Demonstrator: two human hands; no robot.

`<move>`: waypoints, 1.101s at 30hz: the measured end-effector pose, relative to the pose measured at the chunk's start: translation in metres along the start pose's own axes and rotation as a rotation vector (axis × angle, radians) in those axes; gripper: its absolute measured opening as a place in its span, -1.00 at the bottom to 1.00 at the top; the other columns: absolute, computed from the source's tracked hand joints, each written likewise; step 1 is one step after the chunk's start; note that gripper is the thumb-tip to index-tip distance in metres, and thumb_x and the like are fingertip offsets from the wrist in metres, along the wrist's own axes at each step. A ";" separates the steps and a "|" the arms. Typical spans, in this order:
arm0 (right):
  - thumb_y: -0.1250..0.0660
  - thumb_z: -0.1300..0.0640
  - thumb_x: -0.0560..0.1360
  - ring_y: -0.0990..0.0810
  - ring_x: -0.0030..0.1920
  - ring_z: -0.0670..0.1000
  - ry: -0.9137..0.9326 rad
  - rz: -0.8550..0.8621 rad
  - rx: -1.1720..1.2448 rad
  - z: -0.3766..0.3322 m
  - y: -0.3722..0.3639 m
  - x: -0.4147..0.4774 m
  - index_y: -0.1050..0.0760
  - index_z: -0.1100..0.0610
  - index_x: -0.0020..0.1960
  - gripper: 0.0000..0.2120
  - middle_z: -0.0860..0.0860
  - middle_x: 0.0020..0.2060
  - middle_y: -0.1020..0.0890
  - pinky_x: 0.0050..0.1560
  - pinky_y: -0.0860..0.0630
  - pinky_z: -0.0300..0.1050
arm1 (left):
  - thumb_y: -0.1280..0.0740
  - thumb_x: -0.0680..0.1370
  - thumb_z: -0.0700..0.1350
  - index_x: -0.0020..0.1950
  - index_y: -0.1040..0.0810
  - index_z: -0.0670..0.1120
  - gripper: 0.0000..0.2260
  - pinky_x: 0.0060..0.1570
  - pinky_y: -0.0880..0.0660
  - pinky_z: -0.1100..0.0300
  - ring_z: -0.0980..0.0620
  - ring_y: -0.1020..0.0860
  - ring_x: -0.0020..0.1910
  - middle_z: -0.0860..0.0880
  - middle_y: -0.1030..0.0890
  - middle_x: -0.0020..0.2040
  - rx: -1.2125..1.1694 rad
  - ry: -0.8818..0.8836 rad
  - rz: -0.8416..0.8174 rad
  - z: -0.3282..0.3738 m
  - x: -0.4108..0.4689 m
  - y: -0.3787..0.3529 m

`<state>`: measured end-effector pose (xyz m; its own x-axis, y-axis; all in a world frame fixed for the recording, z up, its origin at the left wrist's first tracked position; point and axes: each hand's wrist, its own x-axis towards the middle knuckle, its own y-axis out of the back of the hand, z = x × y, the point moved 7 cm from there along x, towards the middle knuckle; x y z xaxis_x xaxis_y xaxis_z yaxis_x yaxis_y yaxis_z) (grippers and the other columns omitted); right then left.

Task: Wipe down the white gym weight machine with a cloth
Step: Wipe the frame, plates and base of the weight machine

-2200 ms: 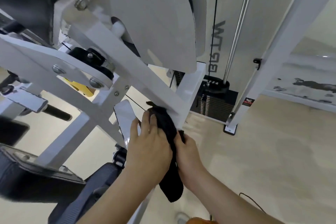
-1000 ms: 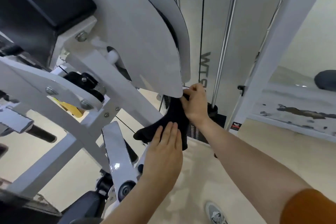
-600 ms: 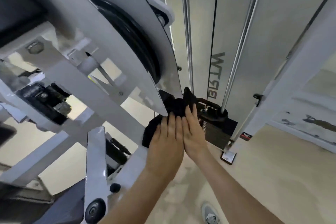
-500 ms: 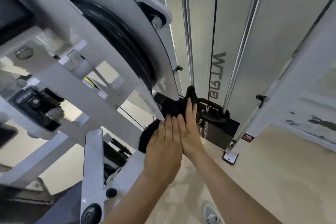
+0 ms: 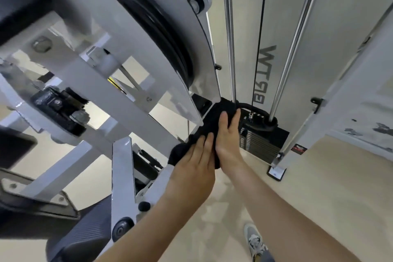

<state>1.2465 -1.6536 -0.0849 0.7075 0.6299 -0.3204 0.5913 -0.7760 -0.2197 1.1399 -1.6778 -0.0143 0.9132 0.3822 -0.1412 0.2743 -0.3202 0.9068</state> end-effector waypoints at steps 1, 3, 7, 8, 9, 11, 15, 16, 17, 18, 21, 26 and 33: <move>-0.07 -0.06 0.66 -0.28 0.44 -0.08 0.001 -0.024 0.002 0.003 -0.003 -0.013 0.14 -0.07 0.58 -0.42 -0.08 0.46 -0.25 0.39 -0.24 -0.21 | -0.35 0.46 0.03 0.29 -0.57 -0.12 -0.56 0.30 -0.43 0.11 -0.08 -0.50 0.32 -0.15 -0.52 0.34 -0.010 -0.019 -0.033 0.000 -0.008 0.000; -0.06 0.14 0.67 -0.38 0.33 -0.12 -0.009 -0.064 -0.045 0.014 -0.010 -0.043 0.03 0.02 0.59 -0.47 -0.10 0.35 -0.35 0.32 -0.30 -0.29 | -0.50 0.32 -0.02 0.11 -0.68 -0.12 -0.61 0.24 -0.49 0.10 -0.08 -0.56 0.25 -0.12 -0.63 0.19 -0.042 -0.062 -0.044 0.002 -0.029 0.001; -0.12 0.20 0.60 -0.59 -0.01 0.02 -0.114 -0.165 -0.340 0.057 -0.021 -0.114 -0.45 0.16 0.21 -0.77 0.04 -0.01 -0.63 0.06 -0.50 -0.17 | -0.52 0.26 -0.12 -0.25 -0.69 0.02 -0.89 -0.10 -0.59 0.24 0.07 -0.64 -0.02 0.09 -0.68 -0.19 -0.338 0.033 -0.077 -0.025 -0.072 -0.002; -0.14 0.09 0.61 -0.59 0.00 0.06 -0.129 -0.193 -0.389 0.058 -0.020 -0.123 -0.48 0.14 0.15 -0.78 0.06 -0.02 -0.63 0.08 -0.51 -0.06 | -0.46 0.36 -0.11 -0.25 -0.66 0.02 -0.97 -0.16 -0.56 0.25 0.11 -0.62 -0.08 0.13 -0.65 -0.20 -0.442 0.126 -0.076 -0.042 -0.079 -0.003; -0.14 0.01 0.62 -0.60 0.04 0.08 -0.136 -0.201 -0.377 0.054 -0.019 -0.122 -0.50 0.14 0.15 -0.73 0.07 0.01 -0.64 0.13 -0.51 0.03 | -0.38 0.46 -0.10 -0.19 -0.65 0.01 -0.93 -0.18 -0.51 0.25 0.12 -0.60 -0.11 0.13 -0.63 -0.16 -0.492 0.225 -0.073 -0.060 -0.083 -0.005; -0.15 -0.05 0.62 -0.51 0.27 0.13 -0.137 -0.152 -0.286 0.034 -0.018 -0.105 -0.42 0.17 0.34 -0.59 0.10 0.24 -0.55 0.32 -0.41 0.10 | -0.27 0.55 -0.04 -0.06 -0.63 0.02 -0.86 -0.20 -0.45 0.23 0.09 -0.58 -0.11 0.11 -0.63 -0.09 -0.481 0.313 -0.017 -0.084 -0.085 -0.007; -0.14 0.01 0.63 -0.22 0.48 0.16 0.032 -0.018 -0.323 -0.008 -0.037 -0.083 -0.01 0.27 0.54 -0.39 0.18 0.48 -0.23 0.48 -0.18 0.07 | -0.20 0.56 0.20 0.05 -0.39 -0.05 -0.68 -0.36 -0.38 0.14 -0.08 -0.58 -0.24 0.03 -0.54 -0.27 -0.545 0.397 -0.005 -0.081 -0.073 -0.015; -0.11 0.02 0.64 -0.29 0.43 0.17 0.034 -0.021 -0.338 -0.002 -0.041 -0.087 -0.02 0.28 0.51 -0.43 0.20 0.44 -0.27 0.43 -0.24 0.08 | -0.20 0.57 0.20 0.06 -0.35 -0.08 -0.66 -0.39 -0.34 0.14 -0.10 -0.56 -0.28 0.04 -0.48 -0.31 -0.512 0.389 0.009 -0.073 -0.070 -0.016; -0.09 0.03 0.65 -0.40 0.33 0.17 0.029 -0.042 -0.356 0.008 -0.044 -0.100 -0.08 0.28 0.46 -0.50 0.21 0.35 -0.37 0.35 -0.33 0.08 | -0.21 0.57 0.17 0.08 -0.33 -0.10 -0.66 -0.41 -0.30 0.15 -0.11 -0.54 -0.33 0.04 -0.45 -0.31 -0.456 0.381 0.041 -0.068 -0.072 -0.014; -0.07 0.03 0.65 -0.51 0.18 0.13 0.028 -0.078 -0.368 0.020 -0.046 -0.118 -0.16 0.25 0.38 -0.60 0.17 0.20 -0.49 0.22 -0.41 0.03 | -0.23 0.57 0.12 0.09 -0.33 -0.11 -0.68 -0.42 -0.27 0.15 -0.09 -0.50 -0.38 0.04 -0.45 -0.27 -0.380 0.371 0.060 -0.063 -0.075 -0.013; -0.07 -0.01 0.65 -0.58 -0.14 0.03 0.027 -0.218 -0.519 0.041 -0.047 -0.164 -0.32 0.12 0.18 -0.78 -0.03 -0.13 -0.61 -0.07 -0.48 -0.02 | -0.20 0.53 -0.10 0.11 -0.35 -0.11 -0.81 -0.38 -0.25 0.14 -0.07 -0.45 -0.34 -0.03 -0.49 -0.07 -0.207 0.335 0.015 -0.052 -0.095 -0.012; -0.34 0.09 0.50 -0.65 -0.21 0.10 0.156 -0.253 -0.660 0.008 -0.024 -0.154 -0.60 0.11 -0.05 -0.88 0.05 -0.22 -0.67 -0.14 -0.61 0.12 | -0.22 0.52 -0.09 0.13 -0.40 -0.02 -0.81 -0.26 -0.34 0.15 -0.03 -0.56 -0.11 0.05 -0.58 -0.03 -0.285 0.295 -0.019 -0.048 -0.106 -0.001; -0.29 0.16 0.57 -0.48 0.22 0.02 0.521 0.022 -0.422 -0.052 -0.038 -0.114 -0.40 0.11 0.30 -0.69 0.04 0.18 -0.51 0.20 -0.38 -0.24 | -0.34 0.49 -0.09 0.16 -0.54 -0.10 -0.74 -0.25 -0.36 0.09 -0.15 -0.51 -0.05 -0.09 -0.56 0.00 -0.436 0.416 0.312 -0.070 -0.082 0.034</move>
<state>1.1631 -1.6944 0.0079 0.7527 0.6304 0.1898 0.6003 -0.7756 0.1951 1.0532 -1.6597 0.0559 0.7139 0.6584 0.2384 -0.2095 -0.1240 0.9699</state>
